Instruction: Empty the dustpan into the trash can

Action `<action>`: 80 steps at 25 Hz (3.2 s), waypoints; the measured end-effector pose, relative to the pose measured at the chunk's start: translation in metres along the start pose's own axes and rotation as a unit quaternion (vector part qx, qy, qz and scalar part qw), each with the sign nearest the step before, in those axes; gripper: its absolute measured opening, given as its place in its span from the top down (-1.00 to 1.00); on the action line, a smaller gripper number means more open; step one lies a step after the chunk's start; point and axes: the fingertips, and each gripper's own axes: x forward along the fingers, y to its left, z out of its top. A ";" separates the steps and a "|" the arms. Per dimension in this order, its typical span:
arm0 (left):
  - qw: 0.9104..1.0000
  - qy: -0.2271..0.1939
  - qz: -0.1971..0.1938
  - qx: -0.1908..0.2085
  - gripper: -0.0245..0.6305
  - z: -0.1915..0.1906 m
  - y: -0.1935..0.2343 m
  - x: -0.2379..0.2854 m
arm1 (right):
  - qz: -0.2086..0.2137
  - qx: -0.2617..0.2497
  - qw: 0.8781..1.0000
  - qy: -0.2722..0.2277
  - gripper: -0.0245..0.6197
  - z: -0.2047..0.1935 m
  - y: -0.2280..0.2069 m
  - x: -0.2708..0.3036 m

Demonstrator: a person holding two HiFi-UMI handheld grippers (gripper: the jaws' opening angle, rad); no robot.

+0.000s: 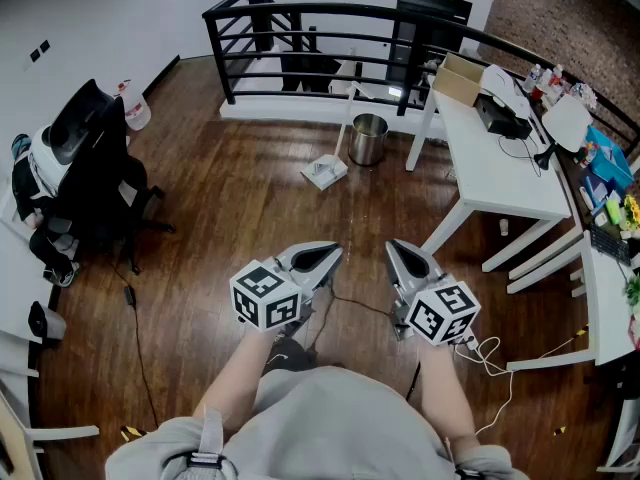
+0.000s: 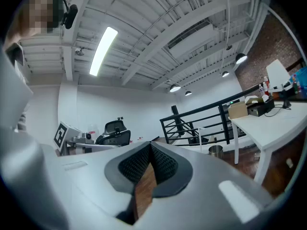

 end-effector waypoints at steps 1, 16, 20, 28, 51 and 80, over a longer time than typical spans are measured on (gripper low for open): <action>1.000 0.000 0.000 -0.003 0.91 0.000 0.008 0.001 | -0.001 0.000 1.000 0.001 0.92 -0.001 -0.003 0.007; 0.999 -0.007 -0.040 -0.023 0.91 0.067 0.237 0.056 | -0.055 -0.016 0.998 0.027 0.92 0.025 -0.077 0.226; 0.998 0.005 -0.059 -0.018 0.91 0.093 0.294 0.068 | -0.077 -0.022 0.996 0.032 0.92 0.044 -0.091 0.283; 0.997 0.022 -0.074 -0.022 0.91 0.116 0.386 0.120 | -0.103 0.000 0.994 0.037 0.92 0.050 -0.149 0.365; 0.991 0.131 -0.027 0.002 0.91 0.139 0.622 0.348 | -0.119 0.024 0.988 0.094 0.79 0.038 -0.421 0.625; 0.939 0.257 -0.229 -0.014 0.91 0.126 0.806 0.443 | -0.420 0.100 0.899 0.077 0.31 -0.040 -0.600 0.751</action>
